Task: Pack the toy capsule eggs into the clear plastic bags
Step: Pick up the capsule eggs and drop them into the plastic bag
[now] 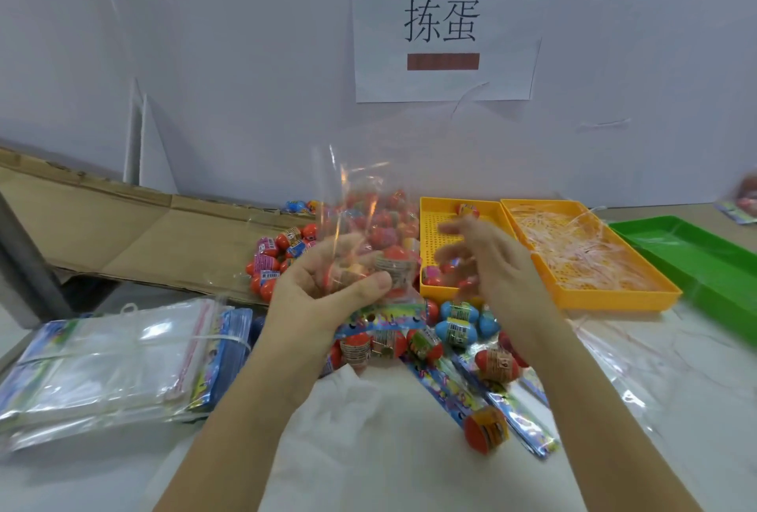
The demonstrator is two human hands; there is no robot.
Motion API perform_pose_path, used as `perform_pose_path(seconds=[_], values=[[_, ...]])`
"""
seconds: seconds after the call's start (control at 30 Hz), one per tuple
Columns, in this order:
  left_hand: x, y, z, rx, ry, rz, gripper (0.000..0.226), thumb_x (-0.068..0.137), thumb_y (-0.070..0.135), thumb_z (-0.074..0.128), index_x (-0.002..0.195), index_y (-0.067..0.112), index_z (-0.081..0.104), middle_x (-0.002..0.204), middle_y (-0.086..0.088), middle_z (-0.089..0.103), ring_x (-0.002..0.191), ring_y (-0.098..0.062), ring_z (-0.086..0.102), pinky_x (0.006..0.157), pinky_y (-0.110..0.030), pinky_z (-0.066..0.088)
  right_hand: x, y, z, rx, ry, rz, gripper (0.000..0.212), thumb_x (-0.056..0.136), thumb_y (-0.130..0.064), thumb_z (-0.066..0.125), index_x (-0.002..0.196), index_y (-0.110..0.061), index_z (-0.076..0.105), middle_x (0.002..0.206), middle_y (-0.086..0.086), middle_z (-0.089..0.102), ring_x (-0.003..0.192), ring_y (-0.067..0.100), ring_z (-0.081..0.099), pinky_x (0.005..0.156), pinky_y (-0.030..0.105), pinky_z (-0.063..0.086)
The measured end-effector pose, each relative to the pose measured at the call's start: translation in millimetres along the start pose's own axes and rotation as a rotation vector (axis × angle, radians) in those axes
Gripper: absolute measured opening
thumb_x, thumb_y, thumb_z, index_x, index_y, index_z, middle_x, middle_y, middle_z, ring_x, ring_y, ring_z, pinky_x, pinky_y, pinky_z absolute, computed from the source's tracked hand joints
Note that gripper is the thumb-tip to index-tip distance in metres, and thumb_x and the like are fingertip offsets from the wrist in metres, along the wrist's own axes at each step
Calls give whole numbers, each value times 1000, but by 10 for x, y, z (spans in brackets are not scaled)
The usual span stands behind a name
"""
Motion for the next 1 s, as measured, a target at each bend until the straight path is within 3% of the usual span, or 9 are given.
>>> perform_pose_path(seconds=[0.1,0.2,0.3,0.4,0.53,0.6,0.73,0.87,1.0], values=[[20,38,-47,-20,44,38,51,45,26,87,95,32,78,98,-6,77,92,-23,74,76,-35,60,-13,183,-6,-784,-315,55,20,88,-44,62,93,-24,64,83,-11,60,72,6,56,64,27,51],[11,31,-43,25,31,19,57,46,27,87,102,31,75,103,-7,76,97,-28,73,86,-48,57,-81,238,142,-985,-395,99,35,75,-54,72,99,-33,58,85,-16,54,78,7,54,62,28,48],[-5,26,-15,71,7,9,60,45,29,86,103,31,74,103,-3,76,97,-24,73,84,-49,58,-123,197,318,-1225,-431,-53,27,80,-46,71,97,-34,54,85,-14,48,83,13,49,54,23,37],[-11,35,0,112,8,27,59,45,26,86,103,31,73,98,0,77,92,-19,74,73,-36,62,-89,155,248,-978,-295,-57,28,80,-37,72,106,-37,58,95,-15,53,85,6,53,66,22,48],[-23,30,9,190,2,90,58,52,19,84,108,30,70,93,7,77,85,-10,74,63,-17,57,-39,-52,-66,-651,263,-271,38,83,-27,68,120,-30,62,99,-11,55,79,4,53,69,23,48],[-23,8,32,235,-18,107,60,53,22,85,109,33,68,96,12,76,87,-6,73,66,-13,55,-87,-140,-128,-461,432,-427,43,85,-19,68,127,-23,59,97,-5,57,80,10,55,70,27,49],[-29,-55,64,308,-52,112,65,45,37,87,107,42,67,102,15,75,91,-5,72,70,-16,56,-195,-273,-87,-15,364,-591,44,77,-29,72,114,-34,48,93,-16,63,79,6,60,72,21,48],[-58,-77,124,368,-141,126,62,60,20,90,106,54,67,98,14,75,87,-11,74,60,-28,61,-257,-394,-17,-265,302,-663,25,83,-37,62,108,-38,56,95,-24,61,87,8,58,79,17,42],[-83,-60,172,433,-197,142,65,61,23,90,105,63,63,101,17,74,90,-11,73,66,-39,63,-267,-436,-5,-443,334,-657,28,87,-36,52,115,-35,56,98,-25,57,97,10,53,91,40,41]])
Point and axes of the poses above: each hand's wrist, its own x-axis towards the middle knuckle, its own z-axis out of the palm, y = z × x, the point moved 4 cm from there along x, towards the middle knuckle
